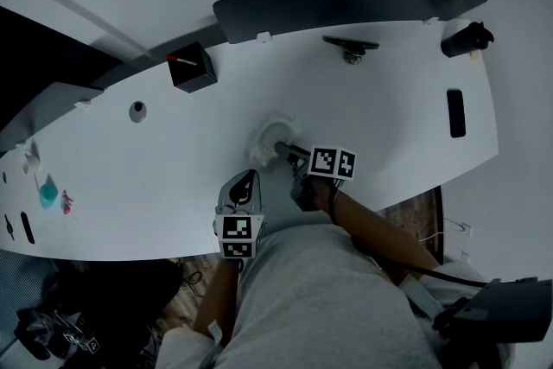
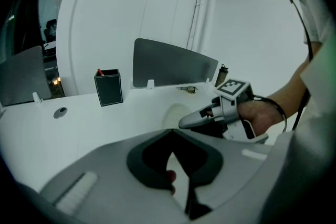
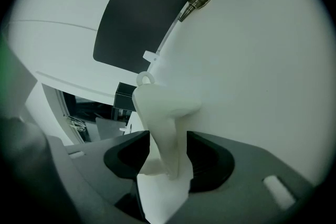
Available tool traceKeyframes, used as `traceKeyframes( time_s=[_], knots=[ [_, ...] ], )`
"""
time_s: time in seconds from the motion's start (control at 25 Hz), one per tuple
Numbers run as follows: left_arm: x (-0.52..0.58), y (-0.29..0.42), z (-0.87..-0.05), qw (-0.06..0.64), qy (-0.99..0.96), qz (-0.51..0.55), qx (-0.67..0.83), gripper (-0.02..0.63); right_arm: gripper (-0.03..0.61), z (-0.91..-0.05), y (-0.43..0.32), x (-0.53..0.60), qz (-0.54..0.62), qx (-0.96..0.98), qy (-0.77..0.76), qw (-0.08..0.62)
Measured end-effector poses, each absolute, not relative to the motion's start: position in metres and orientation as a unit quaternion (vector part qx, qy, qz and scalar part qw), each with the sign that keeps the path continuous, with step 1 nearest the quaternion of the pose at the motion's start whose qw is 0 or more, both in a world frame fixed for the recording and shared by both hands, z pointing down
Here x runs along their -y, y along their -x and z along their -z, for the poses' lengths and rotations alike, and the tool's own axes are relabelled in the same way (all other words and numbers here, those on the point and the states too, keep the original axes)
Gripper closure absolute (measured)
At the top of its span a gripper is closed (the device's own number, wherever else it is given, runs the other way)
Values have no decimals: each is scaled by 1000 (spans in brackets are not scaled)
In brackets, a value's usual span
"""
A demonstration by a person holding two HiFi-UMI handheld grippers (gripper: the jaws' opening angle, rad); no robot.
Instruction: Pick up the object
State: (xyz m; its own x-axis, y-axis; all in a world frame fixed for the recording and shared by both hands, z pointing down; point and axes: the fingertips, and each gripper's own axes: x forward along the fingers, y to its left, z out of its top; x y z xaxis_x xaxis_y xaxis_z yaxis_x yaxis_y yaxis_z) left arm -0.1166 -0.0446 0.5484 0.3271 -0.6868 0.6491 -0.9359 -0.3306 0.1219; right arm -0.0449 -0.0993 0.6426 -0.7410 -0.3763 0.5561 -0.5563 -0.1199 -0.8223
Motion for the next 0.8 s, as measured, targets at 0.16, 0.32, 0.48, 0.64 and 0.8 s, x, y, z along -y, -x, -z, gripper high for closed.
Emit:
traceKeyframes(
  time_s=[0.16,0.32,0.48,0.64,0.8],
  knots=[
    [45,116,-547,249,-777,-249,523,613,354,-640,49,102,-660,664,-345,62],
    [44,117,-547,250,-775,-249,524,613,359,-639,53,104,-658,670,-338,62],
    [43,118,-547,252,-774,-250,525,612,398,-640,55,105,-659,671,-334,59],
    [43,120,-548,253,-773,-251,525,612,425,-640,56,105,-656,677,-328,62],
    [43,118,-547,253,-774,-251,524,613,431,-638,56,104,-651,684,-324,61]
  ],
)
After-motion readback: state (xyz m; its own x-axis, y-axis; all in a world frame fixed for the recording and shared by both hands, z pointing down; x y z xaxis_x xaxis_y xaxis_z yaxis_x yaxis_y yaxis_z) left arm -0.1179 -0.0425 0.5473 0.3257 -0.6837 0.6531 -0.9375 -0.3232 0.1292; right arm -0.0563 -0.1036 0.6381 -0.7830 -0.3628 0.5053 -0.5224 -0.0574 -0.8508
